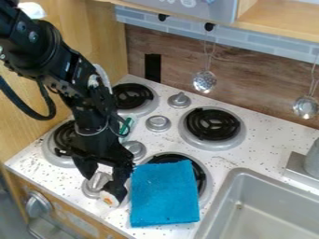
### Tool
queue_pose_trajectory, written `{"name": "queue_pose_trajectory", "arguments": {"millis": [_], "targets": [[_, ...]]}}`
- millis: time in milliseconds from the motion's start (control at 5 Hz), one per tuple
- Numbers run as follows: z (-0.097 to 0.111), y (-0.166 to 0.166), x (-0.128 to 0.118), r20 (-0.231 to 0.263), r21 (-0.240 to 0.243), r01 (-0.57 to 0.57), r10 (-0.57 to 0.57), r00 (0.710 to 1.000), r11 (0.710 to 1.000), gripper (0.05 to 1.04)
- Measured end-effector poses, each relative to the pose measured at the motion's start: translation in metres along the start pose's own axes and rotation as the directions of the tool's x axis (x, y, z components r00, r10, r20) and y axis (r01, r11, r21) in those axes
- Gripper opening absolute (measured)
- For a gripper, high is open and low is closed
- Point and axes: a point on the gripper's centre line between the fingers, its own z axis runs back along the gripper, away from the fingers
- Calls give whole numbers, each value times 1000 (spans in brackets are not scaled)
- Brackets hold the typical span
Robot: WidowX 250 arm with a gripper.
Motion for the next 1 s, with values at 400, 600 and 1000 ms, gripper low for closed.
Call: {"name": "queue_pose_trajectory", "arguments": {"millis": [400,600,1000], "targets": [[-5,3,-2,-12,22,12,-12,1000,1000,1001],[-5,3,-1,-7,23,13,-13,1000,1000,1001],[-14,3,-5,-33,22,27,-26,999,999,1001]]}}
